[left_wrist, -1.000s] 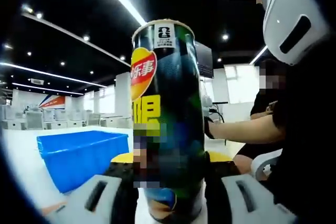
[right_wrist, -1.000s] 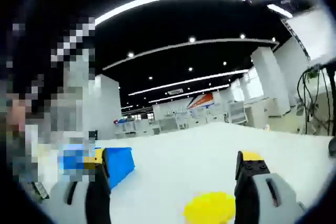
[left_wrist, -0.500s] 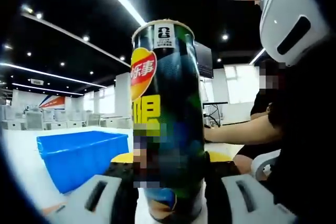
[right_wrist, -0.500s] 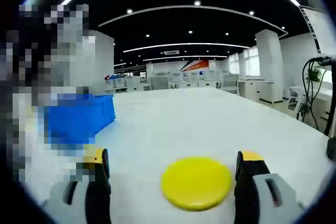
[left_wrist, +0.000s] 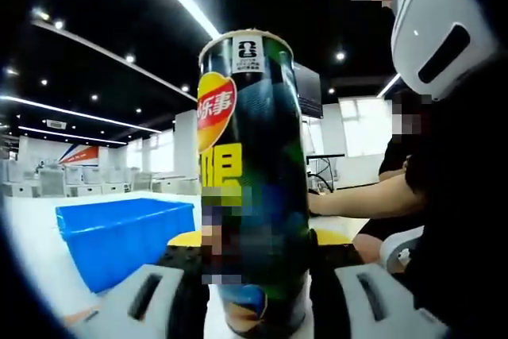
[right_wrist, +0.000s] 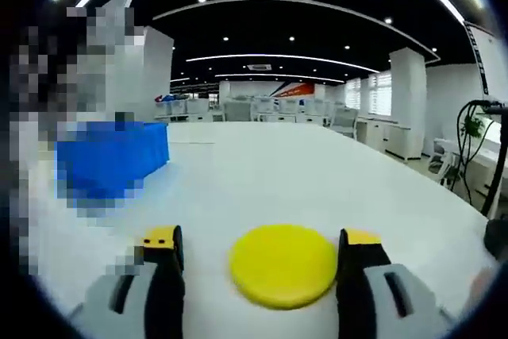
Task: Open the lid of the chip container on the table, take out the chips, place them into the box in front of the container, and close the lid
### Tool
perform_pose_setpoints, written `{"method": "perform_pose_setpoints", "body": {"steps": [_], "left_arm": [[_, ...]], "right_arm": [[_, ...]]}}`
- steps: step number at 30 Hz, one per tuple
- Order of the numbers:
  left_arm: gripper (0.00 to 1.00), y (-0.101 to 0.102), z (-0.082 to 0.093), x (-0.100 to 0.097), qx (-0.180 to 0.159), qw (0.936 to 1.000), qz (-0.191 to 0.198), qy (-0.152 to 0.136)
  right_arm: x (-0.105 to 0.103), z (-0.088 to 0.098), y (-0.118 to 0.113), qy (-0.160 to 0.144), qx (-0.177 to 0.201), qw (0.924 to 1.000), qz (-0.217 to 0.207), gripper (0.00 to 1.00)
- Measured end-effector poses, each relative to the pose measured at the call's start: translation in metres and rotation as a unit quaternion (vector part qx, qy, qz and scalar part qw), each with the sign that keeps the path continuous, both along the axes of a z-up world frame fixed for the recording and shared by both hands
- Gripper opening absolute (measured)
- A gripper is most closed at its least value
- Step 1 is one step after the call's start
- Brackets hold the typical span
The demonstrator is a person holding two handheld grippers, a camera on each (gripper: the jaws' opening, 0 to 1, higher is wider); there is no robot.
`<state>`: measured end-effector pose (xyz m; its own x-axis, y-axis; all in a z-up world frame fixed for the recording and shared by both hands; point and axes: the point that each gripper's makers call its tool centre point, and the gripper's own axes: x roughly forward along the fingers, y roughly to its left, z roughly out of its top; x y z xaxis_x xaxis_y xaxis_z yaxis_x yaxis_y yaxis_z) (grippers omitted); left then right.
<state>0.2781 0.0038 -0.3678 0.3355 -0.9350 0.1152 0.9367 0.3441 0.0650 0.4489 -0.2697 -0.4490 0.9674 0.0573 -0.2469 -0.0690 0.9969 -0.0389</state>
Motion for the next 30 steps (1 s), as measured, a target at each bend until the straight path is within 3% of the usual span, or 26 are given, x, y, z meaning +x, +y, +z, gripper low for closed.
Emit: {"method": "perform_pose_setpoints", "body": {"steps": [6,22,26,30], "left_arm": [[0.49,0.000,0.000,0.000,0.000,1.0000,0.000,-0.001],[0.49,0.000,0.000,0.000,-0.001,1.0000,-0.001,-0.003],[0.49,-0.001,0.000,-0.001,-0.003,1.0000,-0.003,-0.002],[0.49,-0.001,0.000,-0.001,-0.003,1.0000,-0.003,-0.002]], "right_arm": [[-0.002,0.001,-0.011,-0.001,-0.006,0.9996,-0.028,0.50],[-0.010,0.004,-0.017,0.024,-0.001,0.9985,-0.048,0.49],[-0.011,0.020,-0.024,0.003,0.028,0.9981,-0.055,0.49],[-0.011,0.057,-0.029,-0.037,0.014,0.9973,-0.062,0.49]]}}
